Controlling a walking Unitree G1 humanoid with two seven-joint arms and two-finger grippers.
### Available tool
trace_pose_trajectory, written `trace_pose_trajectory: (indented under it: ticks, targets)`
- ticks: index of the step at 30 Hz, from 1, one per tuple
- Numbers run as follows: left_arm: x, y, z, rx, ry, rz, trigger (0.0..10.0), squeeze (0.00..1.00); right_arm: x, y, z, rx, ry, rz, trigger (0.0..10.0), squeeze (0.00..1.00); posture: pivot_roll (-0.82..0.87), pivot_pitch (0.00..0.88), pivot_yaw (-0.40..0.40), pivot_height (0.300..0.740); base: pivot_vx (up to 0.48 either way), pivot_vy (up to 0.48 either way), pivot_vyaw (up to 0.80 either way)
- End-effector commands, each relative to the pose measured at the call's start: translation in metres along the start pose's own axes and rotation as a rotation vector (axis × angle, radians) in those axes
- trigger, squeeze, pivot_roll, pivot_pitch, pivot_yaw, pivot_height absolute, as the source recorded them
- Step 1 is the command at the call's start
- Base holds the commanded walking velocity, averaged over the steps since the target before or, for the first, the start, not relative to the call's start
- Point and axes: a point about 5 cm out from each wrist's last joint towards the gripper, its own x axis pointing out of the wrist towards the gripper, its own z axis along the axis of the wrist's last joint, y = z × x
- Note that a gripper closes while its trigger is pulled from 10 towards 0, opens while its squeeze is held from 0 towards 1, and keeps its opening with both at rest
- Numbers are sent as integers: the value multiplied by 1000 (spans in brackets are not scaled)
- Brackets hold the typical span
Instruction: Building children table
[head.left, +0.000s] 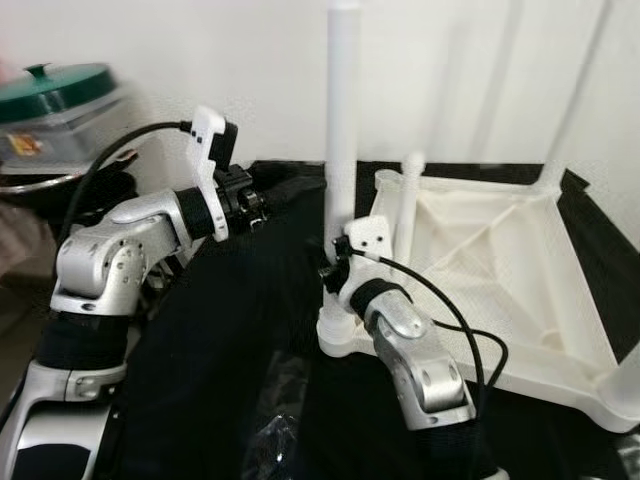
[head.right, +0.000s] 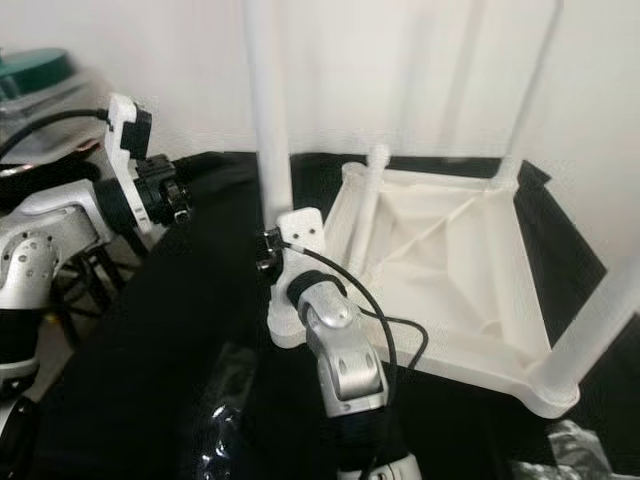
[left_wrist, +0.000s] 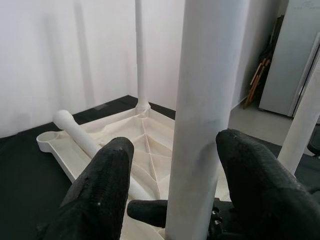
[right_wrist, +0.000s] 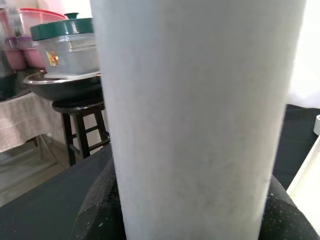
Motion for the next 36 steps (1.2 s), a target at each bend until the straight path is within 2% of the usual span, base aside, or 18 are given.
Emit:
trace_pose_trajectory:
  ticks: [1, 3, 4, 5, 6, 10, 12, 13, 14, 15, 16, 19, 22, 25, 29, 30, 34, 36]
  targets:
    - [-3, -1, -4, -22, 3, 5, 10000, 0, 6, 17, -35, 145, 176, 25, 0, 0, -20, 11, 48, 740, 0, 0, 0]
    - [-5, -2, -8, -31, 4, 12, 10000, 0, 6, 17, -33, 140, 182, 35, 0, 0, -18, 15, 53, 740, 0, 0, 0]
    - [-10, -3, -17, -36, 15, 41, 10000, 0, 2, 18, -26, 128, 182, 58, 10000, 82, -15, 15, 54, 740, 0, 0, 0]
    - [-10, -3, -17, -36, 15, 41, 10000, 0, 2, 18, -26, 128, 182, 58, 10000, 82, -15, 15, 54, 740, 0, 0, 0]
    - [-17, -5, -27, -34, 30, 73, 10000, 0, 1, 17, -16, 121, 162, 140, 10000, 1000, -15, 17, 54, 740, 0, 0, 0]
    - [-31, -11, -51, -2, 75, 157, 10000, 0, 0, 2, 11, 92, 56, 346, 10000, 1000, -10, 18, 50, 740, 0, 0, 0]
    - [-32, -11, -54, 1, 80, 167, 10000, 0, 1, -1, 14, 81, 39, 377, 10000, 1000, -10, 18, 50, 740, 0, 0, 0]
    - [-36, -14, -60, 10, 83, 187, 10000, 0, 3, -12, 17, 37, 23, 430, 10000, 588, 1, 20, 45, 740, 0, 0, 0]
    - [-42, -16, -66, 23, 83, 220, 10000, 0, 7, -25, 19, -15, 21, 483, 10000, 0, 7, 19, 43, 740, 0, 0, 0]
    - [-42, -16, -66, 23, 83, 220, 10000, 0, 7, -25, 19, -15, 21, 483, 10000, 0, 7, 19, 43, 740, 0, 0, 0]
    - [-52, -22, -79, 51, 88, 283, 10000, 0, 12, -44, 18, -65, 43, 563, 10000, 0, 21, 24, 39, 740, 0, 0, 0]
    - [-60, -28, -90, 62, 97, 324, 10000, 0, 15, -52, 14, -76, 81, 626, 10000, 0, 33, 31, 33, 740, 0, 0, 0]
    - [-63, -32, -95, 64, 98, 342, 10000, 0, 16, -55, 13, -78, 106, 659, 10000, 0, 38, 32, 30, 740, 0, 0, 0]
    - [-71, -51, -111, 87, 111, 359, 10000, 0, 21, -60, 15, -78, 143, 728, 10000, 0, 58, 43, 20, 740, 0, 0, 0]
    - [-74, -62, -119, 80, 108, 356, 10000, 0, 23, -61, 17, -70, 142, 759, 9804, 0, 66, 46, 18, 740, 0, 0, 0]
    - [-75, -69, -124, 72, 113, 354, 10000, 0, 24, -62, 18, -51, 145, 794, 0, 0, 72, 52, 13, 740, 0, 0, 0]
    - [-77, -84, -136, 44, 138, 324, 10000, 0, 23, -63, 15, -35, 164, 868, 0, 0, 70, 58, 12, 740, 0, 0, 0]
    - [-77, -84, -136, 44, 138, 324, 10000, 0, 23, -63, 15, -35, 164, 868, 0, 0, 70, 58, 12, 740, 0, 0, 0]
